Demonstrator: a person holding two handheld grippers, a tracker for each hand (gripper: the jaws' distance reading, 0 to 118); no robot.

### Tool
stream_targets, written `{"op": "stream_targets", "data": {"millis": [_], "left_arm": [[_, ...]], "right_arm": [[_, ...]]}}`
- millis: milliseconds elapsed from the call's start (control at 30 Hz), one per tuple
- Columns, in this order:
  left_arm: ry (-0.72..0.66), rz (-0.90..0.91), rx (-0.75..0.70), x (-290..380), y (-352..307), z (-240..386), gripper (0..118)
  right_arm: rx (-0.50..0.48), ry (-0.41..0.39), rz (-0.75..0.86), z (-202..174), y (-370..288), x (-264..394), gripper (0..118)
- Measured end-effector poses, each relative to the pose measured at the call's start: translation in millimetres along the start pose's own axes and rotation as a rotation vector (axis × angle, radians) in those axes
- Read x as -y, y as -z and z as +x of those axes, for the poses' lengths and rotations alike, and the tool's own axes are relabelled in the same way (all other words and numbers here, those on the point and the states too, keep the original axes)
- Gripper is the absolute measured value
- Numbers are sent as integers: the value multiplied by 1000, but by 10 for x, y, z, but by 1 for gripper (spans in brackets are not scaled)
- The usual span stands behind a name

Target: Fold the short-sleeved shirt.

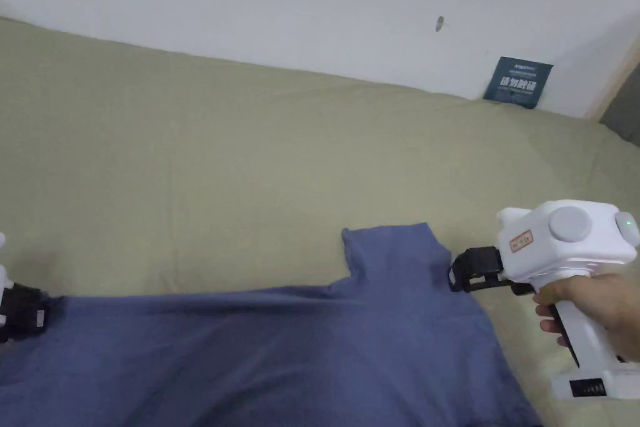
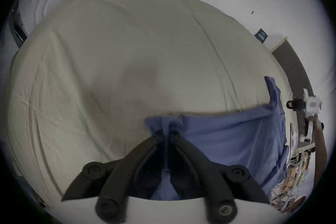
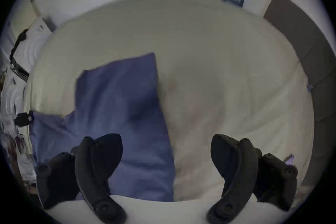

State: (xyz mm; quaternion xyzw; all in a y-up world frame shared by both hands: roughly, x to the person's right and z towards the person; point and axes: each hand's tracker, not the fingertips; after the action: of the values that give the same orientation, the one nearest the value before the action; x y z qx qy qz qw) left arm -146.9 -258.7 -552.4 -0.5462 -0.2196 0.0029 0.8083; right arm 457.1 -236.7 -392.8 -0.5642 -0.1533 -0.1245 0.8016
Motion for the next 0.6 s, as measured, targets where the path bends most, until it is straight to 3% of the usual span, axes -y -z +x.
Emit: {"op": "stream_targets", "data": {"millis": [67,233,267,333,400,433,467,500,600], "left_arm": [[1,-7,7,4,-14,12,6],[26,-31,-1,-79,8,3,6],[36,-35,-5,-87,8,10,6],[46,-43,-3,-94,-1,18,6],[57,-48,-1,-105,11,13,6],[62,-52,0,-111,16,14,6],[67,-49,-4,-112,15,15,6],[66,-46,-5,-105,19,11,6],[57,-38,19,-92,-16,4,6]], "right_arm": [[-64,-11,-44,-47,136,-144,104],[36,-18,-84,-224,318,-307,103],[27,-12,-99,-208,385,-327,90],[56,2,-90,-297,303,-291,77],[65,-24,-103,-356,249,-261,38],[75,-34,-117,-393,218,-266,9],[69,-40,-115,-436,182,-251,2],[122,-61,-87,-477,133,-231,2],[111,-53,-45,-493,-6,-173,2]]}}
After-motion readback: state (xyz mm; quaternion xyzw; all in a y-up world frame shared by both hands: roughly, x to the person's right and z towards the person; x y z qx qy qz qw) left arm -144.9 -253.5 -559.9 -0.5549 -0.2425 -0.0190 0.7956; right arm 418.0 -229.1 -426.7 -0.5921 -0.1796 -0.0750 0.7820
